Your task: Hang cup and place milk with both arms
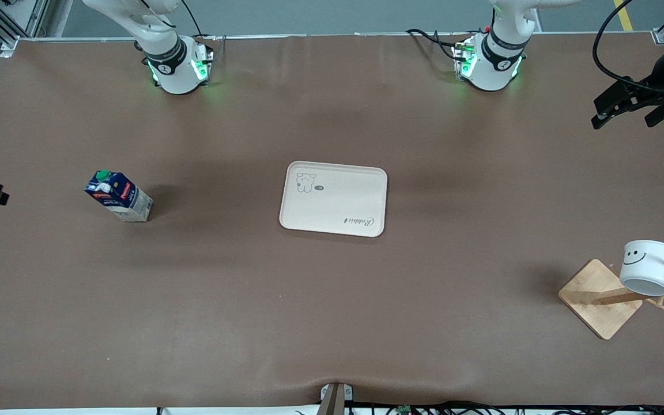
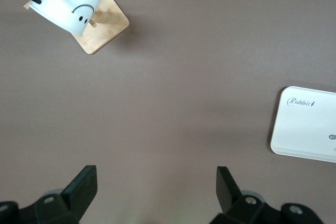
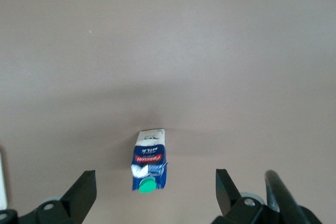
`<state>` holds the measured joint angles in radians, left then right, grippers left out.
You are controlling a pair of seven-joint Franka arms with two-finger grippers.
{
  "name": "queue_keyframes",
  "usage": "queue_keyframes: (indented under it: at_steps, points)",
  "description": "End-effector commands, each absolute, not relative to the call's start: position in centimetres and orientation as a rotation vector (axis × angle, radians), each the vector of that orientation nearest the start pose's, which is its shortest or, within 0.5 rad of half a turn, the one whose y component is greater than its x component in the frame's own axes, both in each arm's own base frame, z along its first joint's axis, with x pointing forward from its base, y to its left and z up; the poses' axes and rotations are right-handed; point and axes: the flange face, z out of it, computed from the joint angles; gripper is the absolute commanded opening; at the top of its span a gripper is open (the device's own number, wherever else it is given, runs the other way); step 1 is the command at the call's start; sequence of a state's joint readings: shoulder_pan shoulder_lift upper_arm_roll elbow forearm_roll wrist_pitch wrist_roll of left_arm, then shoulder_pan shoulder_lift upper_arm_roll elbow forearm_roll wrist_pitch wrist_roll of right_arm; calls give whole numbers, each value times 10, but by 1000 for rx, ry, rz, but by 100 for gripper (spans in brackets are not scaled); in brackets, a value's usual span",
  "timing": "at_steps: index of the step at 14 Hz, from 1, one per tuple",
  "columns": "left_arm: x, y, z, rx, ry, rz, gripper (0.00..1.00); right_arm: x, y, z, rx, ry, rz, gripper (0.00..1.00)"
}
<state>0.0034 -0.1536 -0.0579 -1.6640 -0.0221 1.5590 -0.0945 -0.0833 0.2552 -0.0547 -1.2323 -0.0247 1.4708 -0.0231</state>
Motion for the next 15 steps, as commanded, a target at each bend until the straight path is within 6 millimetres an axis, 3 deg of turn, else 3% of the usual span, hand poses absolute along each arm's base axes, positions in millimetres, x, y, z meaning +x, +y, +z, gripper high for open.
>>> queue_keyframes:
  at_steps: [1, 3, 4, 5, 8, 10, 12, 15]
  points:
    - [499, -29, 668, -3140, -22, -89, 100, 589, -72, 640, -3070, 152, 33, 100]
    - [499, -29, 669, -3139, 4, -94, 100, 568, -41, 657, -3076, 66, 5, 100]
    - [499, -29, 669, -3139, 7, -94, 100, 564, -35, 654, -3077, 53, 18, 100]
    - [500, -28, 669, -3140, 5, -91, 100, 561, -39, 645, -3074, 65, 48, 100]
    - [504, -28, 672, -3137, 16, -103, 100, 548, -37, 648, -3079, 66, 23, 100]
    - [509, -24, 673, -3136, 5, -108, 100, 540, -44, 638, -3095, 87, -35, 100]
    - [515, -2, 664, -3132, 2, -79, 100, 534, -47, 629, -3099, 91, -28, 100]
    - [518, 27, 654, -3134, 33, -47, 100, 536, -71, 632, -3098, 153, -56, 100]
